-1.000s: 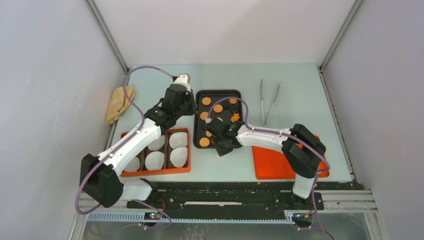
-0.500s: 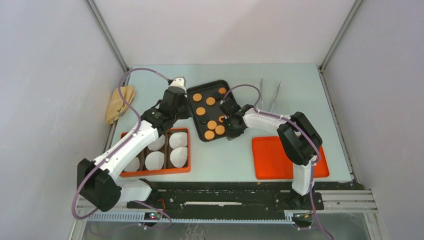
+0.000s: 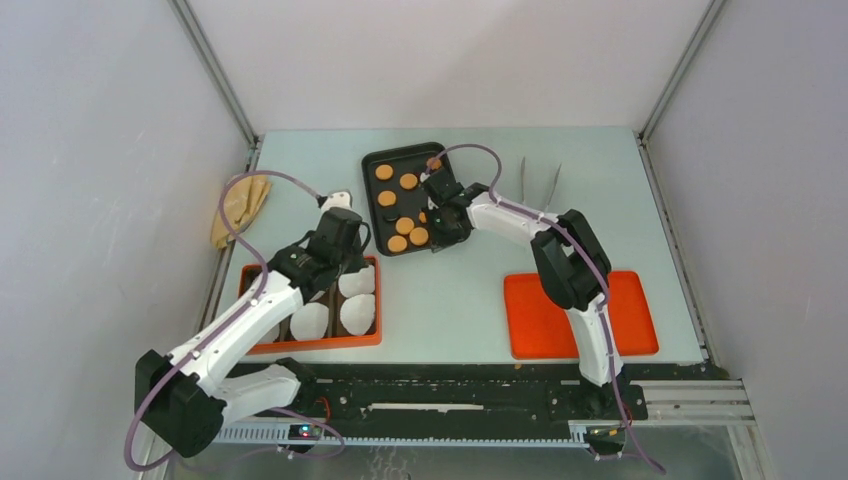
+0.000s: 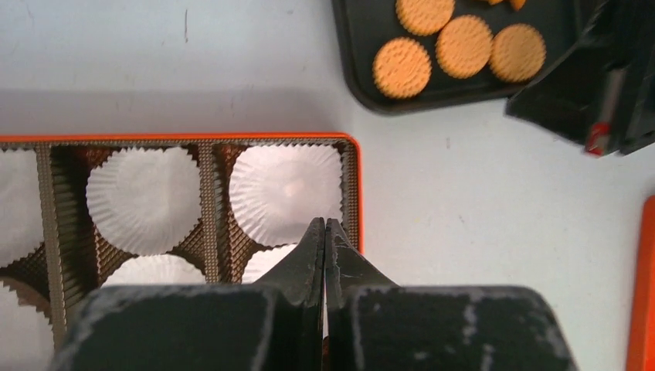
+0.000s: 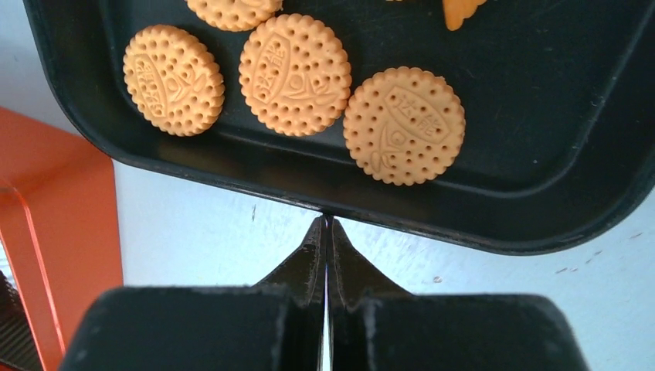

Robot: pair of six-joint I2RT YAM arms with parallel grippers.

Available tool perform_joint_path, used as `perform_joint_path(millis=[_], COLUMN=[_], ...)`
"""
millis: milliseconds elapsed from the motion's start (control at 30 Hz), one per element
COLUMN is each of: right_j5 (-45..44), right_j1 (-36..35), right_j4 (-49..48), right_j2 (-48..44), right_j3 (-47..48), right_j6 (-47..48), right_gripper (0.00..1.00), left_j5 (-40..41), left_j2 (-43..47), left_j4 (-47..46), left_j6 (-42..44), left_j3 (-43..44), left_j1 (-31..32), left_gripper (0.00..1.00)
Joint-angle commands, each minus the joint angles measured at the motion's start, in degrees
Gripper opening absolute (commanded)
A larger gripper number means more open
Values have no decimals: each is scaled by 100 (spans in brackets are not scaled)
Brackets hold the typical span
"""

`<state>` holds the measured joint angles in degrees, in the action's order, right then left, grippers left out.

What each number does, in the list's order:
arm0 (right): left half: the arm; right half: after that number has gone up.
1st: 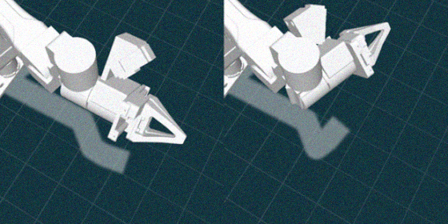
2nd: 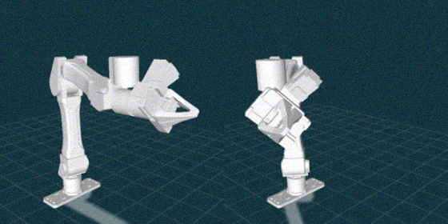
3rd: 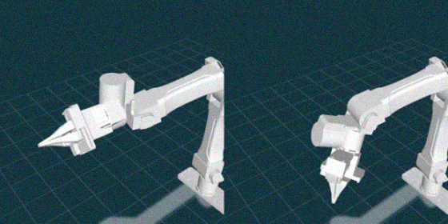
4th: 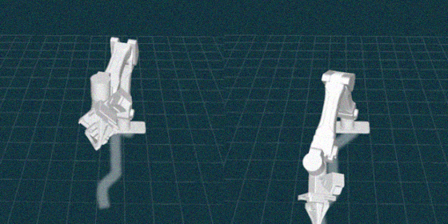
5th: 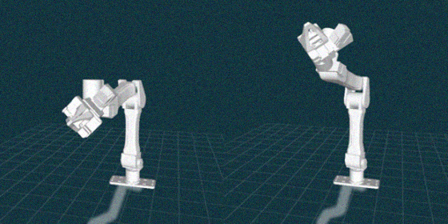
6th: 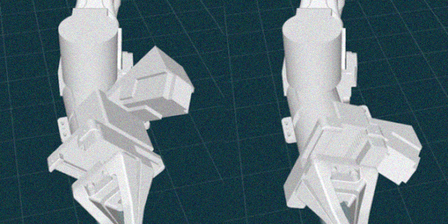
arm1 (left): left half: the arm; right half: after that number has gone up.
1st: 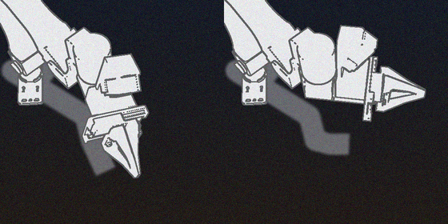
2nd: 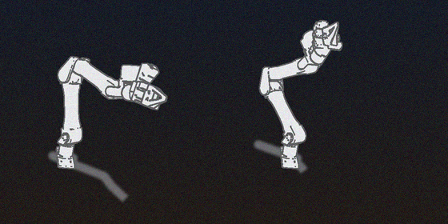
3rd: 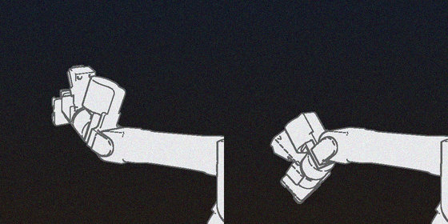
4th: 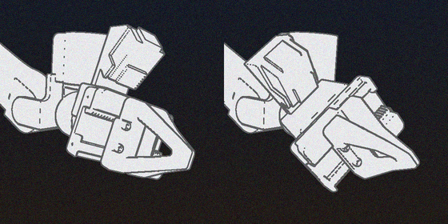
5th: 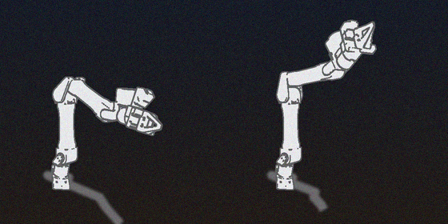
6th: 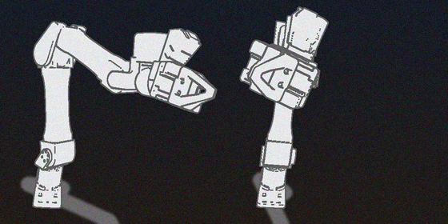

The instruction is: Pack the cookies

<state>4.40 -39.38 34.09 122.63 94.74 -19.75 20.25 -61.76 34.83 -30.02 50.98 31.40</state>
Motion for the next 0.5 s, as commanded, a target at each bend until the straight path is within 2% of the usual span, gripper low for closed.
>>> perform_joint_path(millis=[0,133,300,467], right_j5=[70,141,117,47], right_j1=[338,430,452,505], right_j4=[-139,-103,-299,-348], right_j2=[86,-207,-1371,-2216], right_j3=[528,443,-586,-1263], right_j6=[53,142,118,68], right_gripper=[0,0,0,0], left_j5=[317,324,214,148], left_j2=[-202,-888,-1696,-2155], left_j4=[78,-99,-622,-756], left_j6=[-252,-290,-437,-564], left_j3=[-215,-222,-418,-383], left_j1=[57,121,273,477], left_gripper=[0,0,0,0])
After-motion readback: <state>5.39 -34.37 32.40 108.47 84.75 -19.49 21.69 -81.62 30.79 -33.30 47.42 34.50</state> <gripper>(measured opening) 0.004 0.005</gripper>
